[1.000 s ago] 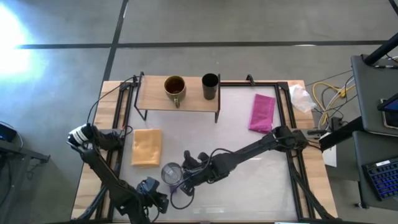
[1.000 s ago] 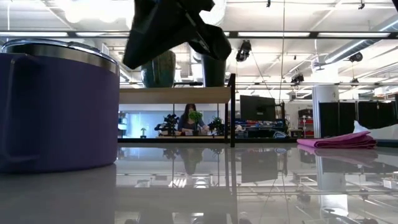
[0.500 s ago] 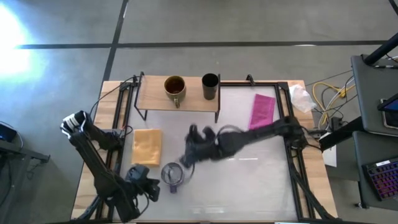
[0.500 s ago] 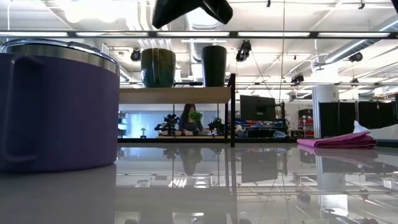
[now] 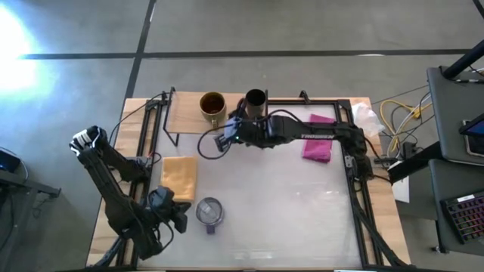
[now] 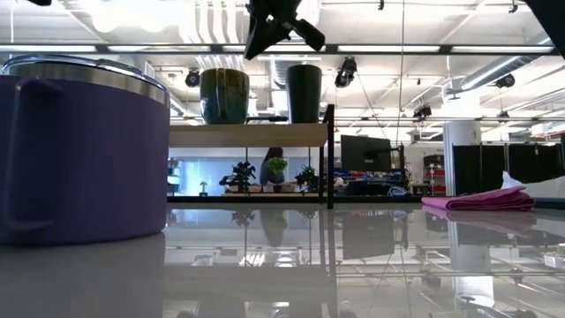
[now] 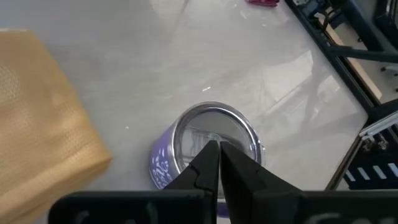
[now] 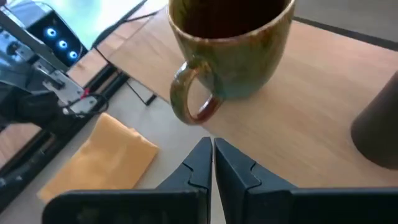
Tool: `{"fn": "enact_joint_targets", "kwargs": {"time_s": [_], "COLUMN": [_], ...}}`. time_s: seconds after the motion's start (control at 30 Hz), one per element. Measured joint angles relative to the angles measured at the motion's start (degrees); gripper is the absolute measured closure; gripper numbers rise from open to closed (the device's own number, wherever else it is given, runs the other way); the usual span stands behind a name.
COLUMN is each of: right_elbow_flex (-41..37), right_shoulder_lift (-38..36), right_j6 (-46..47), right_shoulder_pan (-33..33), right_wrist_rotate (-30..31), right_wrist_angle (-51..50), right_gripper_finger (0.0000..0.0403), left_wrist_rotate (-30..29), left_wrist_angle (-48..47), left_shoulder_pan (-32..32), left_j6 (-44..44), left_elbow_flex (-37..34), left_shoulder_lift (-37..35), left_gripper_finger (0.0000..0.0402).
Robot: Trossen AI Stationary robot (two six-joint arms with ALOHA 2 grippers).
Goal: Stack small to large cups/mugs on shelf
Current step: Adjust the green mug on the shelf
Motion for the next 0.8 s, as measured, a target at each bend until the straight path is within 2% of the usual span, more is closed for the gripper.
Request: {"fn": "enact_joint_targets", "kwargs": {"time_s": [0.33, 0.5, 0.8], "right_elbow_flex": [0.6, 0.6, 0.5], "right_shoulder_lift": [0.6, 2.3, 3.6], "right_j6": [0.3, -1.1, -1.6], "right_shoulder_pan": [-1.2, -1.5, -1.5], "right_wrist_rotate": [-0.6, -3.4, -0.4], "right_wrist_angle": [1.6, 6.1, 7.2], "right_gripper_finger": [0.0392, 0.0392, 0.0392], "left_wrist_rotate": [0.0, 0.0, 0.0], "left_wrist_angle": [0.1, 0.1, 0.9], "left_shoulder_pan": [0.0, 0.0, 0.0], "left_j6": [0.1, 0.1, 0.2], "left_elbow_flex": [-1.0, -1.0, -0.6], "left_shoulder_lift": [1.4, 1.4, 1.5], "left_gripper_finger": [0.0402, 0.0402, 0.0402]}}
